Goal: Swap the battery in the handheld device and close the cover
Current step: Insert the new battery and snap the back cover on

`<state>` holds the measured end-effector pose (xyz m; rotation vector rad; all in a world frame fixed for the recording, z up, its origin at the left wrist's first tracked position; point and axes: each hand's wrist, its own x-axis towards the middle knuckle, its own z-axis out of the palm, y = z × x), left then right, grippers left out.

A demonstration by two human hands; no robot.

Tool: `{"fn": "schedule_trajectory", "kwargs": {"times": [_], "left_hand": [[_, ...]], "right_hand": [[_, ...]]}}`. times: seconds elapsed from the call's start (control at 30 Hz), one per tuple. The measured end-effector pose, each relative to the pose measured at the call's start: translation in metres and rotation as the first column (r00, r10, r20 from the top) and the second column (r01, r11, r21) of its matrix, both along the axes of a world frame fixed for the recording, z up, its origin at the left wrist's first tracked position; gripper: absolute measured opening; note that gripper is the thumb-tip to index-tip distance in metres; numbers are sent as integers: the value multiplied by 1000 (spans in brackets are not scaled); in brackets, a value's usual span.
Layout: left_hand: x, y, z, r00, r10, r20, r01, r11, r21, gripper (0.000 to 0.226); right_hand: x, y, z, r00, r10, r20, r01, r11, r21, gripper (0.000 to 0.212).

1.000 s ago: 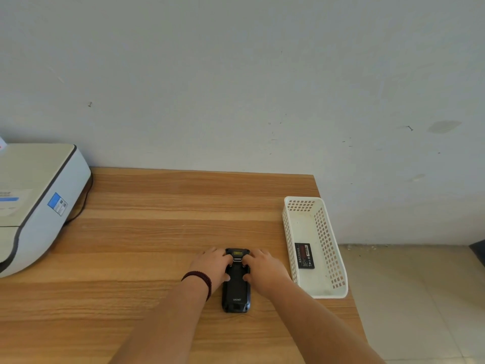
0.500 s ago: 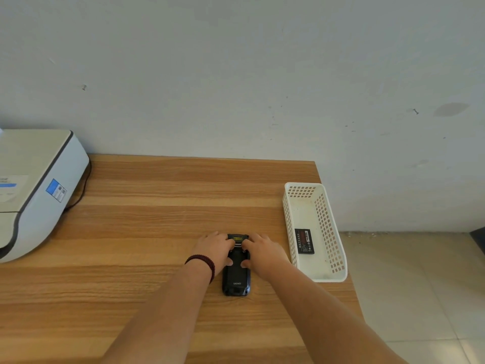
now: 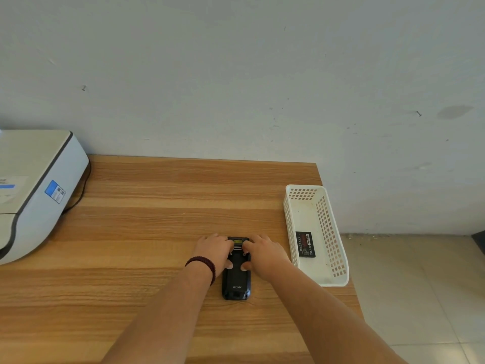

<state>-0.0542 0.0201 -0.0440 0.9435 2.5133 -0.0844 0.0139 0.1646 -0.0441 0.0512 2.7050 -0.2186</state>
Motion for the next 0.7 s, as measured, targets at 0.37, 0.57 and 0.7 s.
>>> {"fn": "schedule_trajectory", "kwargs": {"times": [0.37, 0.57, 0.7], "left_hand": [[2, -1, -3, 997, 71, 40, -72, 997, 20, 30], [13, -10, -7, 991, 135, 17, -136, 979, 154, 19], [11, -10, -7, 991, 133, 12, -132, 972, 193, 34]], "right_hand": [[-1, -3, -3, 992, -116, 40, 120, 987, -104, 44], [2, -3, -5, 989, -146, 27, 148, 980, -130, 42], [7, -2, -6, 989, -145, -3, 143, 980, -142, 43]]}}
